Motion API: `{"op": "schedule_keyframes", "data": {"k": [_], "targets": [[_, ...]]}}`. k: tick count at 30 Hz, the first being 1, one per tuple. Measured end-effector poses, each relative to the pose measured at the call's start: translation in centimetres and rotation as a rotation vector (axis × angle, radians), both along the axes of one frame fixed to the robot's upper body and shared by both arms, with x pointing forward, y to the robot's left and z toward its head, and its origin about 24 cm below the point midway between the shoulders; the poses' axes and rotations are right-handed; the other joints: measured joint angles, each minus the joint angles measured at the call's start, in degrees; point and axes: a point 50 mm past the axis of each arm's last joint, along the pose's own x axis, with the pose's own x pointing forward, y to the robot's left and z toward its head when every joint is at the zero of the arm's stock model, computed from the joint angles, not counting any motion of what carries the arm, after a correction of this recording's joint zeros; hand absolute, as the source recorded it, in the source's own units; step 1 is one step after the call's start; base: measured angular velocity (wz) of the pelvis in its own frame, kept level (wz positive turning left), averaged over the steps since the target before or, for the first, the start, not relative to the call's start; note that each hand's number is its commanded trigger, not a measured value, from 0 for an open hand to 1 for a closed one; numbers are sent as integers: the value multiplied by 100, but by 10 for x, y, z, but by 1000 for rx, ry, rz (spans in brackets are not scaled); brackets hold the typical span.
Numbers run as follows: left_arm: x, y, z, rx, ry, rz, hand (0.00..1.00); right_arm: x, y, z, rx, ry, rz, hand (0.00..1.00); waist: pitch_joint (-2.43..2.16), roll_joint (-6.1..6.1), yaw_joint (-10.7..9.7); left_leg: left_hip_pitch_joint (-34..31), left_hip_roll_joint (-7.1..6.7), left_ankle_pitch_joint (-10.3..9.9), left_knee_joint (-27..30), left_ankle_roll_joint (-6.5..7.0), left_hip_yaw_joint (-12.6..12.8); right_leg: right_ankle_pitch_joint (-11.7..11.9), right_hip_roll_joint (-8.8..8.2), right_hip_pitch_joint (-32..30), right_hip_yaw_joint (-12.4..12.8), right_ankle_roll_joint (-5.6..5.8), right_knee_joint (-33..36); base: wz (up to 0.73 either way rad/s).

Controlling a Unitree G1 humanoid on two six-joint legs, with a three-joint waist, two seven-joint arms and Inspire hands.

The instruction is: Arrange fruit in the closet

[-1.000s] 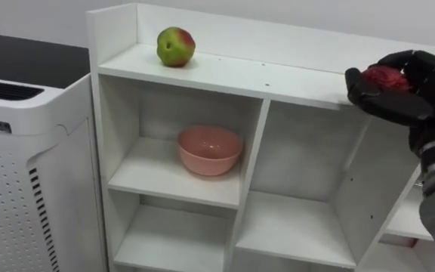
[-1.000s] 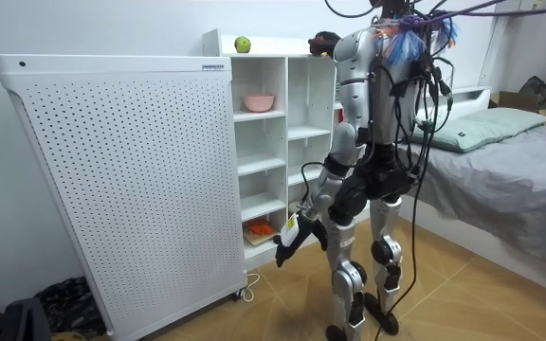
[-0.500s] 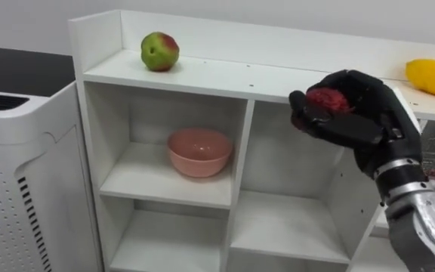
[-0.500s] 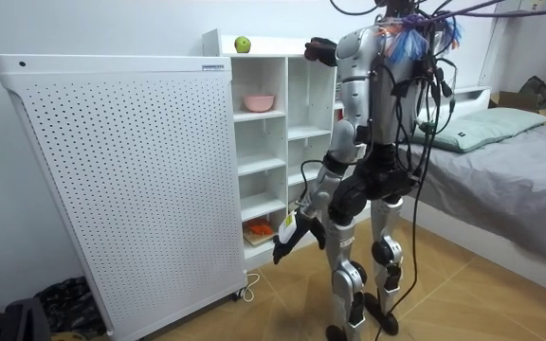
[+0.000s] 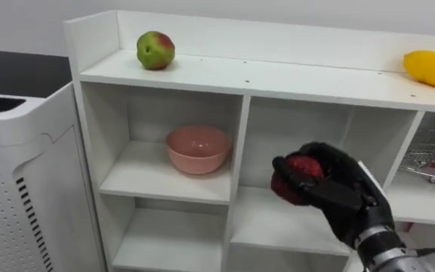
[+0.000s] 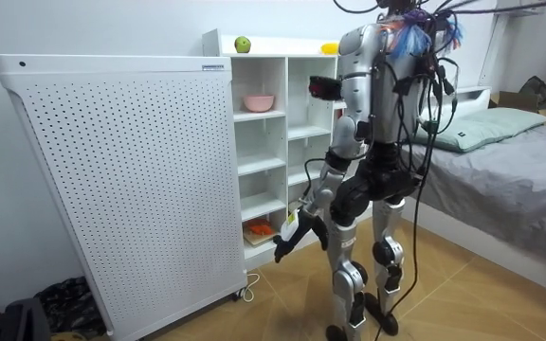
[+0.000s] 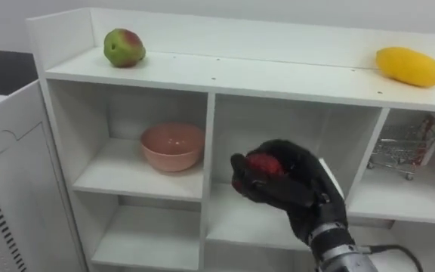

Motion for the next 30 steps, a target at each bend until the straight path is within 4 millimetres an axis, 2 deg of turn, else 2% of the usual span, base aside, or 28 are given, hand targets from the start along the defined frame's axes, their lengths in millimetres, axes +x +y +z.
{"op": "schedule_keyframes", "data": {"k": [3, 7, 9, 12, 13, 17, 22, 25, 30], "targets": [[11, -2, 1, 1, -26, -14, 0, 0, 4, -21, 82, 95, -13, 100, -19, -9, -1, -312, -1, 23, 121, -4, -5, 7, -6, -303, 30, -11, 73, -1], [26, -7, 0, -26, -60, -1, 0, -5, 4, -66, 237, 279, -56, 100, -21, 1, 54, -490, -9, 29, 170, 2, -19, 8, -33, -460, -27, -12, 82, 8], [28, -8, 0, -36, -65, 9, 0, -7, 6, -77, 276, 330, -68, 100, -26, 13, 106, -623, -23, 37, 187, 13, -12, 8, -57, -596, -42, -12, 96, 0], [27, -9, -1, -49, -65, 40, 0, -11, 1, -97, 392, 413, -110, 100, -13, 39, 140, -763, -25, 59, 196, 25, -18, 9, -83, -736, -78, -12, 116, 3], [31, -9, -1, -56, -75, 57, 0, -11, -1, -103, 449, 443, -136, 100, 6, 64, 153, -840, -26, 63, 216, 27, -28, 9, -93, -827, -94, -12, 169, 3], [35, -13, -2, -72, -65, 69, 0, 0, -1, -104, 608, 466, -178, 100, 89, 162, 180, -1335, -29, 81, 414, 44, -34, 10, -158, -1341, -158, -14, 429, 0], [39, -17, -3, -89, -68, 79, 0, 15, -14, -97, 769, 439, -255, 100, 179, 179, 295, -1896, -106, 124, 612, 82, -29, 0, -263, -1984, -169, -26, 787, 0], [41, -20, -4, -110, -65, 104, 0, 23, -21, -91, 832, 417, -296, 100, 223, 198, 328, -2246, -138, 143, 766, 98, -40, -11, -368, -2350, -281, -39, 1015, 5], [44, -24, -4, -129, -75, 115, 0, 35, -27, -76, 913, 364, -313, 100, 263, 176, 381, -2892, -253, 183, 1047, 166, -25, -39, -552, -3095, -264, -50, 1486, 3]]}}
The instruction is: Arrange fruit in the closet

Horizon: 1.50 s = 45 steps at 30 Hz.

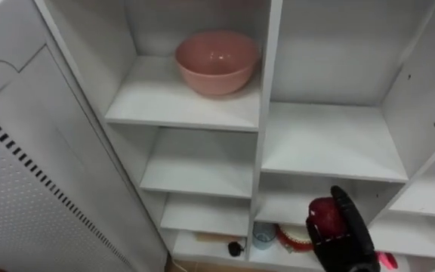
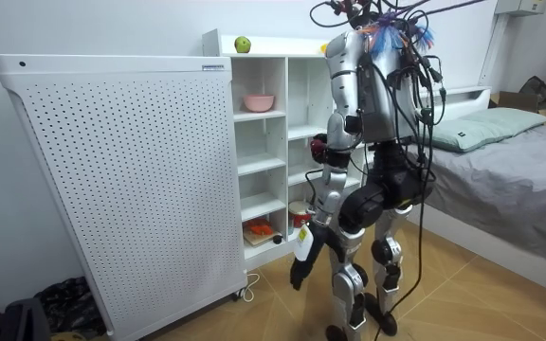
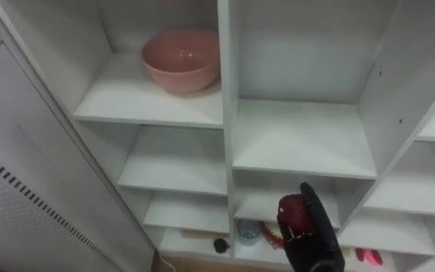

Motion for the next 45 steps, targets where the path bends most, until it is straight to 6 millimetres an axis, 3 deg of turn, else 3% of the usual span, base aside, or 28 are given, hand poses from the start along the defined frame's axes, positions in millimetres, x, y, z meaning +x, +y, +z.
{"op": "schedule_keyframes", "data": {"k": [12, 17, 22, 29, 34, 35, 37, 42, 43, 44, 45], "targets": [[8, 1, 3, 4, -37, 56, 0, 22, -20, 39, 43, -67, -48, 100, 27, 16, 108, -1375, -71, -66, 896, 86, 30, -40, -217, -1221, -3, -80, 728, 7], [10, 12, 6, 27, -54, 70, 0, 30, -42, 64, 46, -119, -118, 100, 27, 19, 301, -1892, -95, -70, 1276, 82, 22, -117, -307, -1721, -2, -149, 1129, 8], [16, 13, 10, 42, -96, 67, 0, 31, -55, 74, 38, -104, -160, 100, 18, 21, 396, -2346, -68, -156, 1763, 66, 34, -266, -357, -2103, 2, -192, 1515, 10], [26, 12, 18, 38, -184, 28, 0, 47, -60, 118, 33, -195, -191, 100, 6, 8, 409, -3021, -69, -253, 2342, 89, 144, -349, -493, -2806, 57, -272, 2130, 0], [13, 19, 18, 62, -175, 16, 0, 46, -68, 124, 29, -188, -213, 100, -16, 16, 410, -3191, -65, -372, 2618, 104, 160, -426, -564, -2963, 46, -288, 2396, 3], [9, 20, 18, 65, -166, 18, 0, 46, -70, 125, 27, -182, -220, 100, -48, 12, 410, -3264, -68, -390, 2695, 110, 153, -441, -565, -3022, 50, -286, 2452, 0], [5, 22, 17, 68, -153, 15, 0, 45, -71, 125, 26, -172, -228, 100, -63, 15, 407, -3321, -68, -411, 2797, 116, 137, -455, -567, -3053, 47, -283, 2521, 2], [1, 22, 19, 63, -154, -15, 0, 45, -74, 127, 20, -151, -255, 100, -75, 22, 411, -3421, -102, -443, 2944, 127, 89, -508, -635, -3127, 38, -258, 2679, 7], [0, 22, 18, 61, -152, -16, 0, 45, -74, 126, 18, -149, -257, 98, -79, 30, 411, -3422, -123, -450, 2951, 116, 98, -511, -662, -3132, 38, -259, 2699, 4], [-2, 22, 18, 61, -146, -23, 0, 45, -74, 127, 18, -149, -257, 71, -82, 34, 414, -3422, -128, -450, 2955, 117, 108, -509, -668, -3133, 40, -256, 2702, 0], [-4, 23, 18, 62, -142, -31, 0, 45, -74, 127, 16, -150, -257, 11, -82, 34, 414, -3422, -128, -451, 2959, 118, 108, -508, -668, -3135, 44, -253, 2703, 0]]}}
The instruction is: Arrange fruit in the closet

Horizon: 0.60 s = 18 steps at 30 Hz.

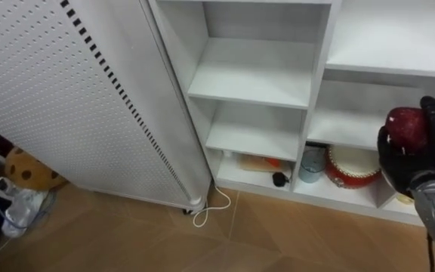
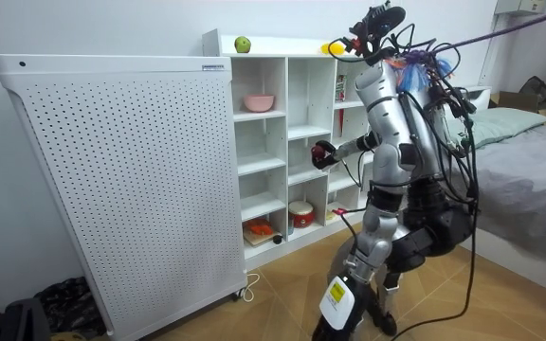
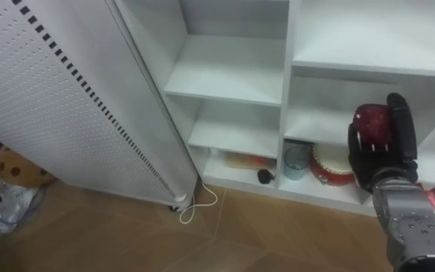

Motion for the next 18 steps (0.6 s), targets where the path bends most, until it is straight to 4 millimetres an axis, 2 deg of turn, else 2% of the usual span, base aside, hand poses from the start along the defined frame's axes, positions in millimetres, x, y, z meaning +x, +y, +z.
{"op": "schedule_keyframes", "data": {"k": [1, 3, 7, 18], "targets": [[-3, 1, -1, -1, 9, -3, 0, 0, 0, 1, -6, -1, -5, 0, 0, -1, -3, -9, -3, -2, 2, 3, -10, -2, -7, -10, -9, 4, 6, 0], [-6, 1, -1, -1, 17, 0, 0, 1, -1, 5, -21, -10, -16, 0, -3, -5, -3, -48, -17, 0, 6, 6, -4, -19, -33, -70, -7, 31, 22, 0], [-13, 4, -2, 2, 25, 0, 0, 1, -4, 10, -33, -6, -38, 0, -4, -9, -13, -162, -21, -20, 155, 63, 9, -74, -93, -177, -10, -11, 188, 4], [-17, 8, -1, 10, 33, 3, 0, 4, -6, 22, -33, 11, -68, 0, -5, -10, -5, -188, -10, -56, 233, 73, -31, -79, -79, -158, -45, -12, 198, 0]]}}
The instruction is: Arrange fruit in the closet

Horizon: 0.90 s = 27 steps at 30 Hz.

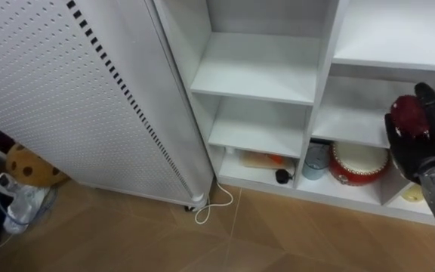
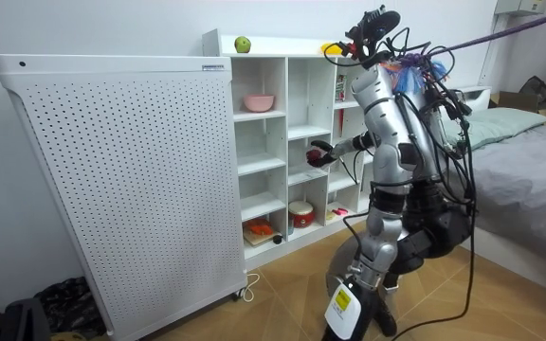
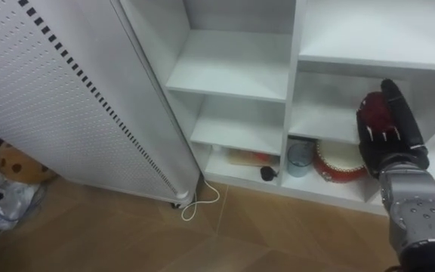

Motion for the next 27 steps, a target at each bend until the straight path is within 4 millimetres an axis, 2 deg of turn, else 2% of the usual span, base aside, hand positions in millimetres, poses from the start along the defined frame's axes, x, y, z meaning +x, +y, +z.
{"op": "schedule_keyframes", "data": {"k": [13, 17, 27], "targets": [[-5, 0, -1, -16, 18, -3, 0, -2, -6, 2, -10, 12, -16, 0, 1, -2, -13, 78, 41, -47, 123, 13, 93, -29, 11, 28, 93, 16, 127, -2], [-6, -1, -2, -24, 22, -9, 0, -2, -6, 2, -13, 0, -12, 0, 3, -5, 5, 133, 87, -84, 119, -26, 106, -32, 94, 72, 145, 49, 95, -6], [-7, -2, -2, -36, 33, -11, 0, -2, -8, -4, 4, -46, -2, 0, 9, -2, 12, 338, 147, -95, 15, -45, 107, -47, 129, 291, 81, 40, -31, -1]]}}
